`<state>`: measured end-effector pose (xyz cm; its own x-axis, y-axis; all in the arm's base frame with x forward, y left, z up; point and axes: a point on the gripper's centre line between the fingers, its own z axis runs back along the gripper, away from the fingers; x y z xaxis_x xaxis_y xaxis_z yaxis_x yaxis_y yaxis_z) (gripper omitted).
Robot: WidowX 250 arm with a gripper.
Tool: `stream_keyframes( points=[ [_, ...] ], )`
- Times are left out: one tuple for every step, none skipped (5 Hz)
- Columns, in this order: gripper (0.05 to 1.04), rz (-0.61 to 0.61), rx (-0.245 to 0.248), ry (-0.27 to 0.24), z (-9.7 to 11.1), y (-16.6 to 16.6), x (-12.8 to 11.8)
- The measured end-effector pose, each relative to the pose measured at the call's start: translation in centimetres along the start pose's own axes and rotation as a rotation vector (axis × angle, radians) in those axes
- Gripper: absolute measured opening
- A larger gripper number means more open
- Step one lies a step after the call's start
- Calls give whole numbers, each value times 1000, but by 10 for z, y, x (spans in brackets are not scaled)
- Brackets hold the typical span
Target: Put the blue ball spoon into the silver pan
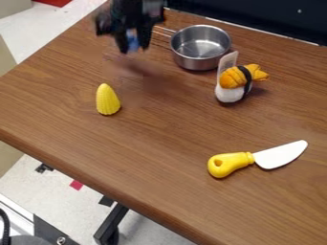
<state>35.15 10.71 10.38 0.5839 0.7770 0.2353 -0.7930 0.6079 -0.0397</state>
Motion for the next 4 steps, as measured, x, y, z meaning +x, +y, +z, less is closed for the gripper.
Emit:
stream_keyframes(
  points=[
    [404, 22, -24, 52, 18, -33, 3],
    [404, 62, 0, 94, 16, -68, -3],
    [404, 45, -6, 116, 9, -78, -20],
    [404, 59, -13, 123, 3, -90, -31]
  ],
)
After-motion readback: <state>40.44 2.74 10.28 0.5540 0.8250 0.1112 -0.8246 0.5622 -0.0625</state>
